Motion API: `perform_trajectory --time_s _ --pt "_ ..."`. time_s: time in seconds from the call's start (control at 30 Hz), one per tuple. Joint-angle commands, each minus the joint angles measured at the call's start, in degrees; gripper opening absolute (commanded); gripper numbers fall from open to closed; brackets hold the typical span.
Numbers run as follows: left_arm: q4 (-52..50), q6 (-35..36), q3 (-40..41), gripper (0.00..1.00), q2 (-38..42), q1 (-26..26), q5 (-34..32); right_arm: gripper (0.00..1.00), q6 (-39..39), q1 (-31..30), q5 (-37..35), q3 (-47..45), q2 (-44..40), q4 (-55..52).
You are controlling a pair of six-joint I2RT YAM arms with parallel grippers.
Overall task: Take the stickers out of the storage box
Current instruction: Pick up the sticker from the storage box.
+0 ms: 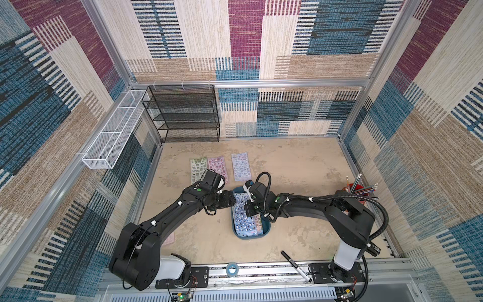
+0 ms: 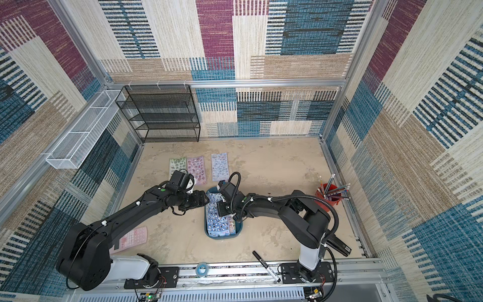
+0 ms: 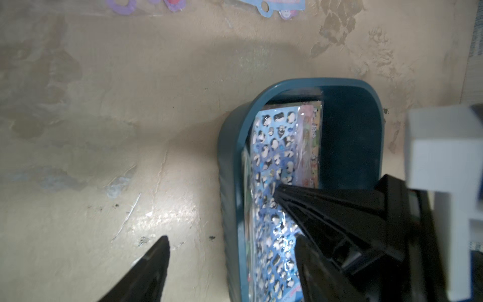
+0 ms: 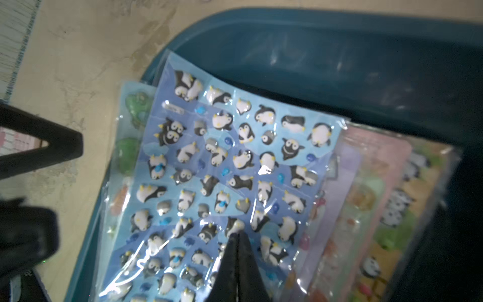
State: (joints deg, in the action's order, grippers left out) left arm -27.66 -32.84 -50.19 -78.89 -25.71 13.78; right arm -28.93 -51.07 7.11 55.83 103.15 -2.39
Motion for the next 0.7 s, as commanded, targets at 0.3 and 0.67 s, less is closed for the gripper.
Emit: perform_trajectory --time_s 0.3,0.67 --pt "-1.9 -0.7 -4.6 0.4 -1.8 -1.7 -0.8 0.0 -6.8 -0.1 8.2 -4.3 1.8 6.0" --pt "-5.2 -2.4 -4.0 0.45 4.4 -2.1 -2.5 0.0 -7.4 0.0 6.6 -4.7 1.5 5.1"
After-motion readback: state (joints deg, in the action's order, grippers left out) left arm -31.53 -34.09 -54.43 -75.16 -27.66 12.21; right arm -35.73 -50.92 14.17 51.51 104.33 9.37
